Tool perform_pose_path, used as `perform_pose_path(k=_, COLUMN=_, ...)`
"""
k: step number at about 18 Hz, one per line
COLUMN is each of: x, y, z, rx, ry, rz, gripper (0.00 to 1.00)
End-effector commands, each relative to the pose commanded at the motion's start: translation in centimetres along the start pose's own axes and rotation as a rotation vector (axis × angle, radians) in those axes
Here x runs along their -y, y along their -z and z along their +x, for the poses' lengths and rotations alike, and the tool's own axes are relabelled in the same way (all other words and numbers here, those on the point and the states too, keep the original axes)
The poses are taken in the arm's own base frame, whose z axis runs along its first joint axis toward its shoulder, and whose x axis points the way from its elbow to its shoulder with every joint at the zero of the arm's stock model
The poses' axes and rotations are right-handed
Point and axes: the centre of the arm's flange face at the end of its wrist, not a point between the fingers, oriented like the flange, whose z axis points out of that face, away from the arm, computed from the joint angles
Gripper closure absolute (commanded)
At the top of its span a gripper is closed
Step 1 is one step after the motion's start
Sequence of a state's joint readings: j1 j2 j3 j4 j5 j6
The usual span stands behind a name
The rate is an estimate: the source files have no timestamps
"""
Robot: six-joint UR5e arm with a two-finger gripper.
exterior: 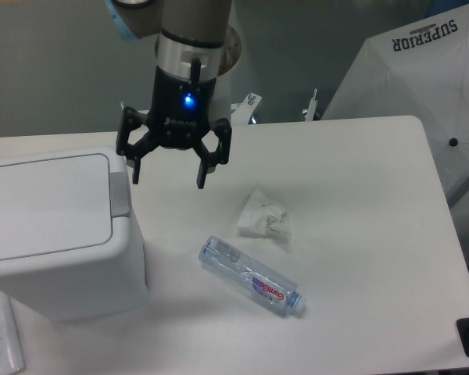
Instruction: Open the trash can
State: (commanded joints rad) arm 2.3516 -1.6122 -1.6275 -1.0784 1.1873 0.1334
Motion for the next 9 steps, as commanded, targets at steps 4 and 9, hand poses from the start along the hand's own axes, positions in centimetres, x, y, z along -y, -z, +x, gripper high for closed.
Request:
perform_pose_path(k=4, x=-0.1, y=-0.6, z=0.0, rx=-0.003, ry=0.003, rz=-0.011, gripper=0.0)
perform_pose_path(k=9, x=-0.2, y=-1.4, z=0.4, rx=-0.009, ry=-0.004, rz=-0.024, gripper=0.0)
